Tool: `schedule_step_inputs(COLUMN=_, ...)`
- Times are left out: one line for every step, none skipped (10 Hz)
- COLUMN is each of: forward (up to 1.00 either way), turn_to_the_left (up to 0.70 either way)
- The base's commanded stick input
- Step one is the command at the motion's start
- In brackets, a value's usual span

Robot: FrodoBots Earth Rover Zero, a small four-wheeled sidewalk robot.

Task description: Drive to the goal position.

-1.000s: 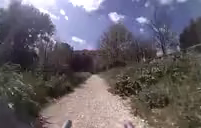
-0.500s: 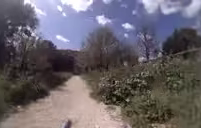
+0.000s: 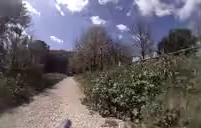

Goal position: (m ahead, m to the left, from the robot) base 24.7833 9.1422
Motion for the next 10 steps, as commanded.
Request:
schedule_step_inputs(forward=0.85, turn_to_the_left=0.00)
schedule_step_inputs(forward=0.85, turn_to_the_left=0.00)
schedule_step_inputs(forward=0.85, turn_to_the_left=0.00)
schedule_step_inputs(forward=0.85, turn_to_the_left=0.00)
schedule_step_inputs(forward=0.85, turn_to_the_left=0.00)
schedule_step_inputs(forward=0.85, turn_to_the_left=0.00)
schedule_step_inputs(forward=0.84, turn_to_the_left=0.00)
schedule_step_inputs(forward=0.77, turn_to_the_left=0.00)
schedule_step_inputs(forward=0.72, turn_to_the_left=0.05)
schedule_step_inputs(forward=0.72, turn_to_the_left=0.15)
